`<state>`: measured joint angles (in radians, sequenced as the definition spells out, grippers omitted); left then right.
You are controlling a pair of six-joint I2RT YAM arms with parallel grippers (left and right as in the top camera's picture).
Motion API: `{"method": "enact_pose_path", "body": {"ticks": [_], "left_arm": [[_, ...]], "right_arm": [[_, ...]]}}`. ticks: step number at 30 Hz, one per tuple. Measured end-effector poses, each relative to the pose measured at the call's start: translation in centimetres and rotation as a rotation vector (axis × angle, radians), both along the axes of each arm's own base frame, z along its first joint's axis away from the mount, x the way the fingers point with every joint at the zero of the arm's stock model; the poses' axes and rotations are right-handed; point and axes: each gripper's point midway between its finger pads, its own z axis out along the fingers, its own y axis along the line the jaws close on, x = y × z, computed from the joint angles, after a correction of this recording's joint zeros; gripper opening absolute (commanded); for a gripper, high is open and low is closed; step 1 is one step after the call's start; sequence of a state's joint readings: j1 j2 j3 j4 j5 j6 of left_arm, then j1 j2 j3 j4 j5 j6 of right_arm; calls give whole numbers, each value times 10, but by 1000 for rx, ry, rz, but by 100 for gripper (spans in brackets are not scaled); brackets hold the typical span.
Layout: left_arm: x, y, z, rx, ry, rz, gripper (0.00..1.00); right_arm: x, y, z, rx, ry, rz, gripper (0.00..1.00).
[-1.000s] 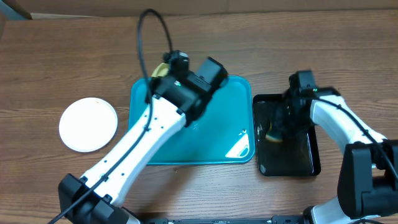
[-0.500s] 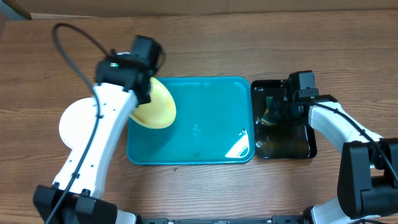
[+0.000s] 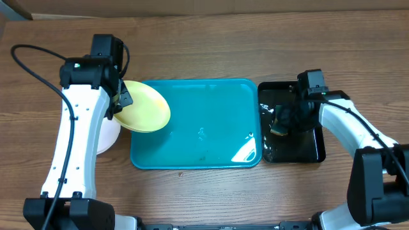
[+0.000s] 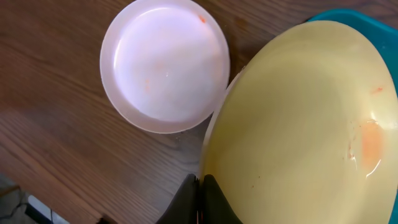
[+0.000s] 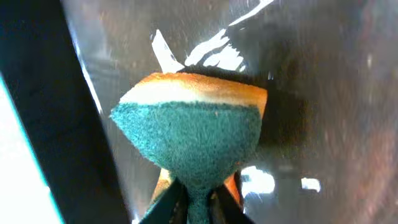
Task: Clean dirty plates on tray and stack at the side
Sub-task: 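Lower the yellow plate onto the plate stack and release it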
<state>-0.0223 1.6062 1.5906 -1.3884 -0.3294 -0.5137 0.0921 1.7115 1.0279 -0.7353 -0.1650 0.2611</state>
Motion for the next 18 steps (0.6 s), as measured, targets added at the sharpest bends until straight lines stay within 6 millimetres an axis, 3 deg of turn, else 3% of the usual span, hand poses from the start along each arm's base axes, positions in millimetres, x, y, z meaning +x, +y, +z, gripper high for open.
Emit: {"method": "enact_pose_path", "body": {"ticks": [4, 18], "left_arm": [[-3, 14, 0, -5, 2, 48, 4], [-20, 69, 0, -2, 11, 204, 4]], "right_arm": [[-6, 0, 7, -4, 22, 6, 49], [-23, -8, 3, -44, 96, -2, 55]]}}
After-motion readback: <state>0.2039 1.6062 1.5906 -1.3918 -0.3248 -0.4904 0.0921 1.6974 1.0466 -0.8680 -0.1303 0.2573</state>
